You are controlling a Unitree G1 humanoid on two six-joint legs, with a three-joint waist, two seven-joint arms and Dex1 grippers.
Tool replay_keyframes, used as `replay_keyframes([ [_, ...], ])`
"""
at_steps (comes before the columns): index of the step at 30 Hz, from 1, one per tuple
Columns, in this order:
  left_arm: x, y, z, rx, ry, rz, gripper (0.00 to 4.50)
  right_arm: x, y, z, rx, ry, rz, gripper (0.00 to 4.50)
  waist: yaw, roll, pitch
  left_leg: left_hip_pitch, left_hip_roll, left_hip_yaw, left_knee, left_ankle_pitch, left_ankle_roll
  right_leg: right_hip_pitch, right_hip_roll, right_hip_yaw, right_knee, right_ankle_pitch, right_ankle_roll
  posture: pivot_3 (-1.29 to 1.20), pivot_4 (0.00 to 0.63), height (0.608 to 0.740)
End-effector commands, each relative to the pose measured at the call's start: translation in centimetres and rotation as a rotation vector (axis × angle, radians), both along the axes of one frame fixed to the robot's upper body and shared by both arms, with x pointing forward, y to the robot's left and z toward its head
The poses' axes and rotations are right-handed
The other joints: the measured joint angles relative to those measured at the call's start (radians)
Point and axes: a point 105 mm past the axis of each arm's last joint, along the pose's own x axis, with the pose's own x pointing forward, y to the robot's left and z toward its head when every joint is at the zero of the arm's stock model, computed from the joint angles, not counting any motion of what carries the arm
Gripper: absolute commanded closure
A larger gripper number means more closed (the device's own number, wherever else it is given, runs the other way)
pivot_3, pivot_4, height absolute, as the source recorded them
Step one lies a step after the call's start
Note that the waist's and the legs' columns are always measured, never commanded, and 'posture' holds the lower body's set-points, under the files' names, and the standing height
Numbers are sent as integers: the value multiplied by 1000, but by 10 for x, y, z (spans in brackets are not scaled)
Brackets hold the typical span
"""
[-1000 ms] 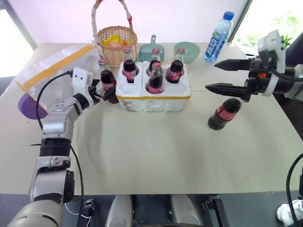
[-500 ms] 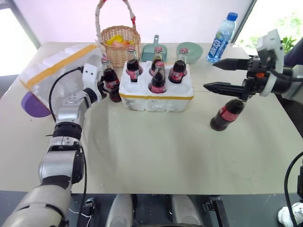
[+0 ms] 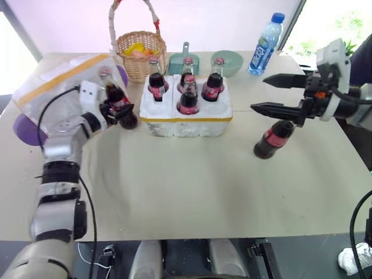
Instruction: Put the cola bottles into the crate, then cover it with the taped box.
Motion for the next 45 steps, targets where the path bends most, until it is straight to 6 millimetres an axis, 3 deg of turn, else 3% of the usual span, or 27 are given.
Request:
replay_keyframes([
  [1, -42, -13, 89, -6, -229, -227, 1733, -10, -1, 13, -9, -56, 17, 0, 4, -3, 2, 0, 0, 0, 0, 0, 0, 0, 0, 0, 0, 0, 0, 0, 150, 740],
  [5, -57, -25, 114, 15, -254, -339, 1733, -11, -3, 13, -15, -57, 16, 0, 12, -3, 2, 0, -1, 0, 0, 0, 0, 2, -2, 0, -1, 0, 0, 0, 150, 740],
  [9, -43, -47, 126, -15, -272, -371, 1733, -8, -2, 13, -10, -60, 10, 0, 14, -3, 2, 1, -1, 0, 2, 0, 0, 3, -1, -1, -1, 0, 0, 0, 150, 740],
  [16, -8, -78, 91, 23, -221, -409, 1733, -7, 1, 11, 2, -54, 14, 0, -1, -3, 2, 1, -1, 0, 1, 0, 0, 1, 1, -1, 0, 0, 0, 0, 150, 740],
  [29, 7, -106, 35, 248, -185, -430, 1733, -6, -3, 6, 22, -45, -21, 0, 7, -3, 2, 0, -1, 1, 1, 0, 0, 0, 0, 0, 0, 0, 0, 0, 150, 740],
  [32, 19, -108, 22, 219, -179, -338, 1733, -5, -2, 7, 23, -51, -21, 0, 9, -3, 2, 0, -1, 1, 1, 0, 0, 0, 0, 0, 0, 0, 0, 0, 150, 740],
  [34, 24, -104, 20, 201, -176, -293, 668, -5, -1, 8, 14, -57, -17, 0, 11, -3, 2, 0, -1, 0, 1, 0, 0, 0, 0, 0, 0, 0, 0, 0, 150, 740],
  [36, 24, -100, 21, 193, -172, -289, 9, -6, -1, 10, 11, -60, -15, 0, 10, -3, 2, 0, -1, 0, 1, 0, 0, 1, -1, 0, 0, 0, 0, 0, 150, 740],
  [41, 10, -92, 38, 112, -180, -352, 9, -11, -7, 18, 24, -70, -26, 0, 4, -3, 2, 1, -1, 0, 1, 0, 0, 1, 0, 0, 0, 0, 0, 0, 150, 740],
  [44, -13, -87, 68, 4, -199, -454, 9, -23, -13, 30, 84, -61, -15, 0, 3, -3, 2, 0, -1, 0, 0, 0, 0, 1, 0, 0, 0, 0, 0, 0, 150, 740],
  [45, -30, -83, 87, -42, -219, -518, 9, -36, -16, 33, 112, -52, 5, 0, 5, -3, 2, 0, -1, 0, 0, 0, 0, 1, 0, 0, 0, 0, 0, 0, 150, 740],
])
